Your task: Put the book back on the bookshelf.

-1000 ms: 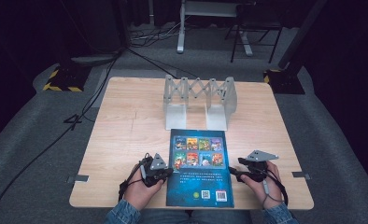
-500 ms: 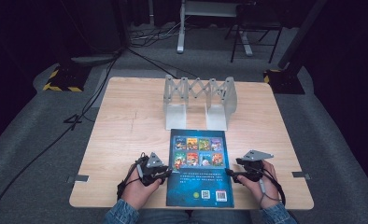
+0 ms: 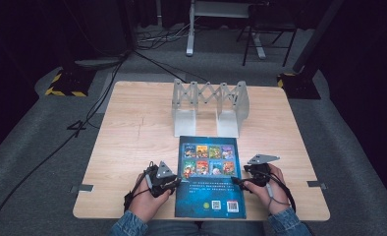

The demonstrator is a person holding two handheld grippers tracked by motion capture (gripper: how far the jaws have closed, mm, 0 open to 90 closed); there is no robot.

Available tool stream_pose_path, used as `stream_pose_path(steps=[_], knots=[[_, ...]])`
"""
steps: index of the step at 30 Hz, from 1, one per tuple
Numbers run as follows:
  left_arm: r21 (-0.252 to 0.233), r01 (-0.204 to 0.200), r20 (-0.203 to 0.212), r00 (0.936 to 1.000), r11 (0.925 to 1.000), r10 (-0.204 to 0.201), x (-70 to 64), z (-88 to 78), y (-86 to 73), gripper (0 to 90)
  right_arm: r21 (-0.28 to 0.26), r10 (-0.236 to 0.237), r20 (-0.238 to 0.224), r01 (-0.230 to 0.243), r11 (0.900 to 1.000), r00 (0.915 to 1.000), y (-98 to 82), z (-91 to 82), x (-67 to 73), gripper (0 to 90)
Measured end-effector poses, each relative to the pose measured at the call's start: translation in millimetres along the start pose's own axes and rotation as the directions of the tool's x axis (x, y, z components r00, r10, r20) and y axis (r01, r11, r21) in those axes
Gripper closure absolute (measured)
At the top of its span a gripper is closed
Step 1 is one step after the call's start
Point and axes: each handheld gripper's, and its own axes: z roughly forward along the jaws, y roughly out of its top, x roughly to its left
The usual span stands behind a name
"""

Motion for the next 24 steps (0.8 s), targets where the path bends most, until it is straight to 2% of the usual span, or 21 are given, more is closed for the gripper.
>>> stream_pose_path(steps=[3,5,6,13,14,16,19,22,23,24], knots=[[0.005,-0.009,-0.003,1.0000,0.9999,0.009,-1.0,-0.2,0.4,73.4,0.020,0.008,0.040,-0.009,1.000,0.9992,8.5,5.3,-6.7,18.2],[0.001,-0.008,-0.007,0.9999,1.0000,0.008,-1.7,0.1,0.2,73.4,0.027,0.020,0.035,-0.021,0.999,0.9992,11.1,7.5,-8.9,17.9],[0.001,-0.009,-0.006,0.9999,1.0000,0.009,-1.6,0.0,0.0,73.5,0.035,0.053,0.015,-0.053,0.998,0.9985,16.1,12.6,-11.2,16.3],[-0.003,-0.007,0.003,1.0000,1.0000,0.007,-0.1,0.0,-0.5,73.2,0.056,0.109,0.002,-0.109,0.992,0.9941,29.9,21.3,-10.9,15.7],[-0.005,-0.008,0.000,1.0000,1.0000,0.008,-0.3,0.0,-0.6,72.7,0.056,0.142,-0.025,-0.141,0.988,0.9895,33.2,23.3,-10.5,15.7],[-0.017,-0.028,-0.018,0.9995,0.9995,0.027,-1.5,1.1,-0.9,72.6,0.052,0.167,-0.047,-0.164,0.985,0.9848,35.0,24.7,-10.4,15.5],[-0.014,-0.052,-0.042,0.9978,0.9986,0.051,-3.3,2.1,0.7,72.7,0.059,0.181,-0.046,-0.178,0.982,0.9824,36.5,25.0,-10.8,15.4],[-0.021,-0.049,-0.050,0.9976,0.9986,0.047,-1.0,4.2,2.4,72.6,0.062,0.212,-0.065,-0.208,0.976,0.9751,36.9,24.0,-13.3,15.4],[-0.021,-0.049,-0.050,0.9976,0.9986,0.047,-1.0,4.2,2.4,72.6,0.062,0.212,-0.065,-0.208,0.976,0.9751,36.9,24.0,-13.3,15.4],[-0.026,-0.023,-0.034,0.9992,0.9994,0.022,3.4,5.8,3.7,72.6,0.066,0.242,-0.084,-0.237,0.969,0.9666,36.8,23.1,-15.5,15.5]])
